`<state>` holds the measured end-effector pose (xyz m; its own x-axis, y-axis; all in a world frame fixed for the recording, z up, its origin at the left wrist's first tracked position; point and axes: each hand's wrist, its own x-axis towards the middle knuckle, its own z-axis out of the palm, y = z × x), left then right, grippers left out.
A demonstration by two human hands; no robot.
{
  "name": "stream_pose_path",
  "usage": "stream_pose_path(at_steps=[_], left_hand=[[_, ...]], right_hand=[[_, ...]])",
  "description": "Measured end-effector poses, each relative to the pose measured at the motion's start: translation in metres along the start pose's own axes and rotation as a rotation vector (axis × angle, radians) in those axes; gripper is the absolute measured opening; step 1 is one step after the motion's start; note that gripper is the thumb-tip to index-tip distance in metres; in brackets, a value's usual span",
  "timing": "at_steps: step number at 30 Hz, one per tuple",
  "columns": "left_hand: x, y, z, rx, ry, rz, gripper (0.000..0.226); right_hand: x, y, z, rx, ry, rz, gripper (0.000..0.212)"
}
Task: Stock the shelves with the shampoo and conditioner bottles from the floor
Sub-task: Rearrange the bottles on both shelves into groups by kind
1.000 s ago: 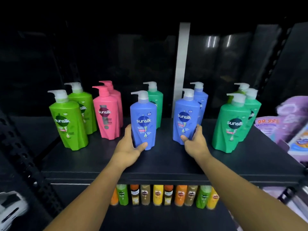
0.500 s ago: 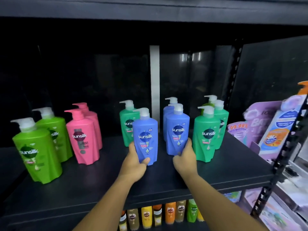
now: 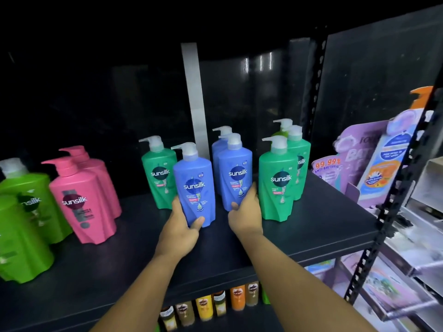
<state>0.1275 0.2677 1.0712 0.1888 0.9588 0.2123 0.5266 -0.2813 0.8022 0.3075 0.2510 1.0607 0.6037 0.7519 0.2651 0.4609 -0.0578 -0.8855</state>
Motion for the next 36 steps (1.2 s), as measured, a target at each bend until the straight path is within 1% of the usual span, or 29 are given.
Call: stream_pose_path(at_steps=[8, 15, 19, 21, 24, 27, 30, 33, 34, 36], left_hand=[[0.005, -0.008, -0.003, -0.046, -0.010, 0.002, 0.068], [0.006, -0.014, -0.006, -0.057, -0.030, 0.030, 0.061], [0.007, -0.016, -0.007, -0.044, -0.031, 0.062, 0.050], [0.006, -0.015, -0.009, -0.059, -0.028, 0.075, 0.046], [0.004, -0.011, -0.010, -0.073, -0.043, 0.099, 0.043], [0.001, -0.007, -0.012, -0.080, -0.067, 0.112, 0.043], [-0.003, -0.001, -0.015, -0.082, -0.094, 0.123, 0.043], [-0.009, 0.003, -0.015, -0.073, -0.129, 0.128, 0.042], [-0.010, 0.005, -0.014, -0.072, -0.139, 0.130, 0.042], [-0.014, 0.010, -0.010, -0.069, -0.149, 0.132, 0.040]], right_hand=[[0.005, 0.005, 0.006, -0.035, 0.003, -0.009, 0.089], [0.002, 0.003, 0.004, -0.072, 0.036, -0.033, 0.084], [-0.013, 0.001, -0.004, -0.071, 0.062, -0.124, 0.073], [-0.023, 0.002, -0.014, -0.051, 0.077, -0.164, 0.064], [-0.034, 0.006, -0.039, -0.043, 0.090, -0.161, 0.051], [-0.043, 0.014, -0.065, -0.123, 0.113, -0.168, 0.041], [-0.044, 0.024, -0.089, -0.139, 0.145, -0.141, 0.031], [-0.043, 0.035, -0.111, -0.135, 0.156, -0.091, 0.035], [-0.043, 0.037, -0.116, -0.124, 0.156, -0.076, 0.041], [-0.038, 0.038, -0.125, -0.115, 0.141, -0.047, 0.058]])
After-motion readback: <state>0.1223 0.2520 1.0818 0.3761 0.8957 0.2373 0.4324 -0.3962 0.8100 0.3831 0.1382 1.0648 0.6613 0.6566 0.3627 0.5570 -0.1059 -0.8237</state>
